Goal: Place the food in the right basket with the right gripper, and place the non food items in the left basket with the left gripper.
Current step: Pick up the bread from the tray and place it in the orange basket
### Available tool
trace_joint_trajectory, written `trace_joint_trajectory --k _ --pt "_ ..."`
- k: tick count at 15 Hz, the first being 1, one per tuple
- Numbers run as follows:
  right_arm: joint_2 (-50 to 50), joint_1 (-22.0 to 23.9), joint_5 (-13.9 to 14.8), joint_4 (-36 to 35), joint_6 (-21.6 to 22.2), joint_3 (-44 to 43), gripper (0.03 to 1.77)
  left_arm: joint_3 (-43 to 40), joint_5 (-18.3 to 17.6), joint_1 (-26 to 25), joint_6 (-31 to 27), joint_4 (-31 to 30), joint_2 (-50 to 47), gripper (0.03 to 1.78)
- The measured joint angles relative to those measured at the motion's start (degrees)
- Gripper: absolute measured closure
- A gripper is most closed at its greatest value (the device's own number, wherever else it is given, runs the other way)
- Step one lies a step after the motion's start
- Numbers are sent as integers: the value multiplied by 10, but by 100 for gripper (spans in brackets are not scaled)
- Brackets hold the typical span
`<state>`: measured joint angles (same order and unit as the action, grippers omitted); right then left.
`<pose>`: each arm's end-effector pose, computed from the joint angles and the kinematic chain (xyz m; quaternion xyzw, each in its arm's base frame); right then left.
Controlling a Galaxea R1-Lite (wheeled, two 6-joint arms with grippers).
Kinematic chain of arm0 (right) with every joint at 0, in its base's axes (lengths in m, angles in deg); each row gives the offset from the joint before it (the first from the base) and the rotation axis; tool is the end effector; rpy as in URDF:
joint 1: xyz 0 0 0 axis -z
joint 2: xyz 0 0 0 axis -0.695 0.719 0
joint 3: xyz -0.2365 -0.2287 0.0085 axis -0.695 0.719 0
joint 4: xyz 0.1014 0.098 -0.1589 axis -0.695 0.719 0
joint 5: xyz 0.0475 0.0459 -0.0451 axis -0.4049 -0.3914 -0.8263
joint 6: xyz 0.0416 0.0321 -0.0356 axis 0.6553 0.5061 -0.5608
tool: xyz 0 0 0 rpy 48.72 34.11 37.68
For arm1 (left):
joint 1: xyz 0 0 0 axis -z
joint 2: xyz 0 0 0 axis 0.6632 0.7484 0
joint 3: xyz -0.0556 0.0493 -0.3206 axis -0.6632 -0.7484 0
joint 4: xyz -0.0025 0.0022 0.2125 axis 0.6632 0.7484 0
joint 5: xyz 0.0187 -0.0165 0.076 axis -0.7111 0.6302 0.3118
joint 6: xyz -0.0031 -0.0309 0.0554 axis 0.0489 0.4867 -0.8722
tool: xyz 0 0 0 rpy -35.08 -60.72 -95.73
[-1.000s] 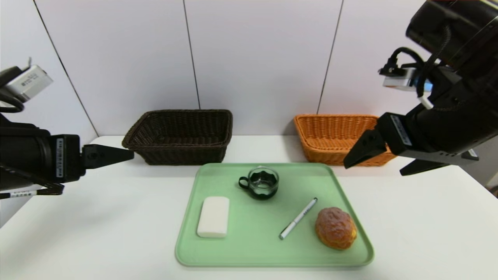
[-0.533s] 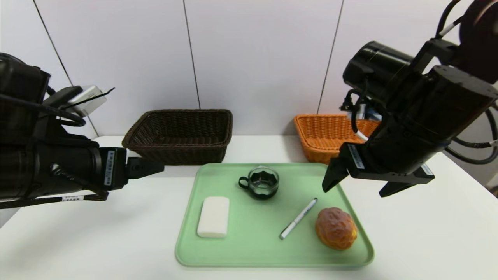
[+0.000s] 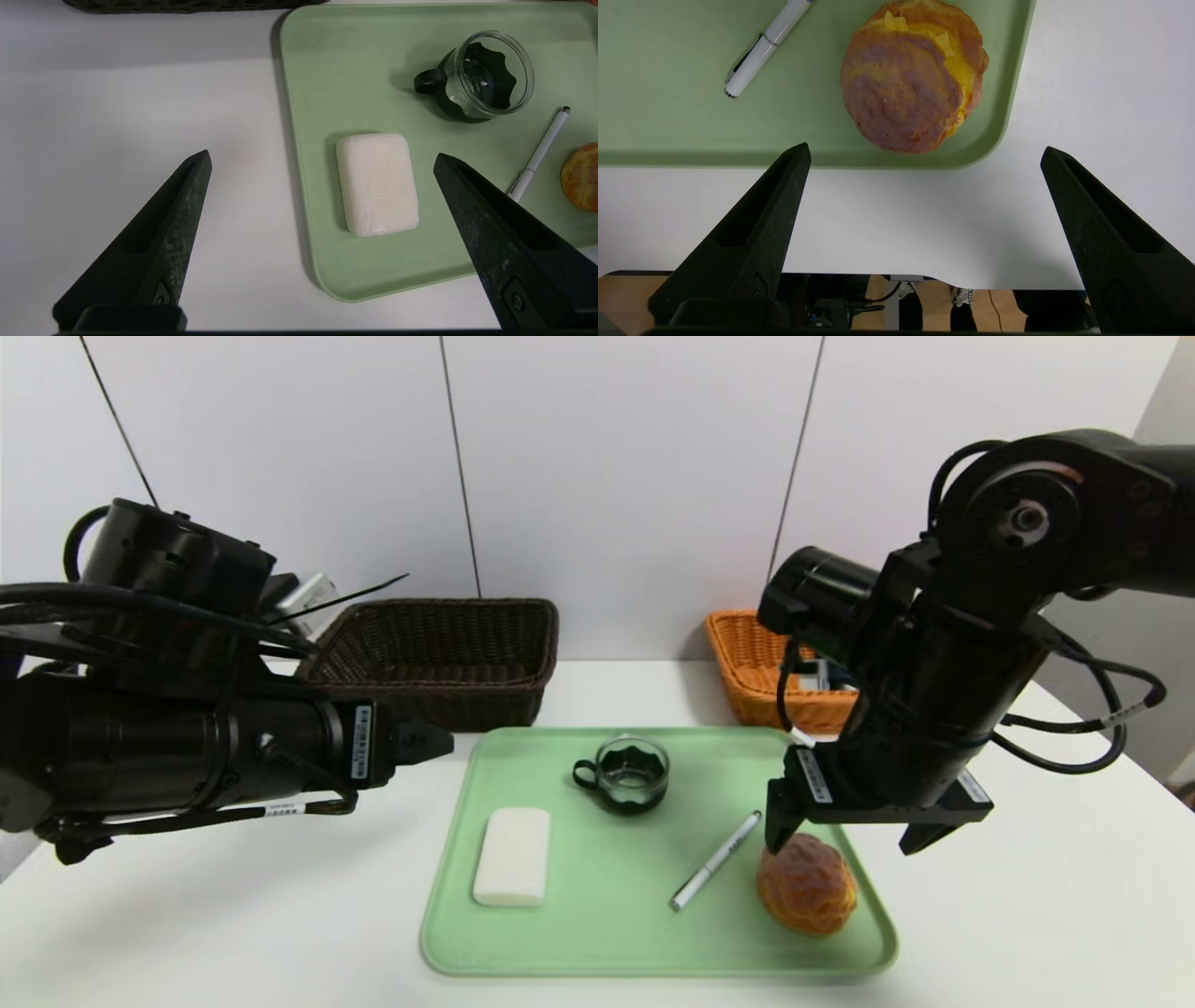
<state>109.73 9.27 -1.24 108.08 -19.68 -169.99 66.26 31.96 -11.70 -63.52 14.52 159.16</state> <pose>0.2874 0.1939 0.2085 -0.0050 0.6507 0.0180 0.7591 0.2510 -0.1330 0.2355 -0.0795 0.3167 -0.1174 0.9379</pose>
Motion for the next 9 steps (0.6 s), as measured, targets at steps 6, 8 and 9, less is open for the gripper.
trace_joint_trajectory --k 6,8,9 --pt "29 -5 -5 -41 28 38 10 -10 -1 9 -2 -22 20 12" --pt "43 -5 -6 -42 36 40 10 -12 -1 9 -1 -22 22 12" --pt "49 -5 -6 -46 37 41 10 -13 -1 9 -1 -21 22 12"
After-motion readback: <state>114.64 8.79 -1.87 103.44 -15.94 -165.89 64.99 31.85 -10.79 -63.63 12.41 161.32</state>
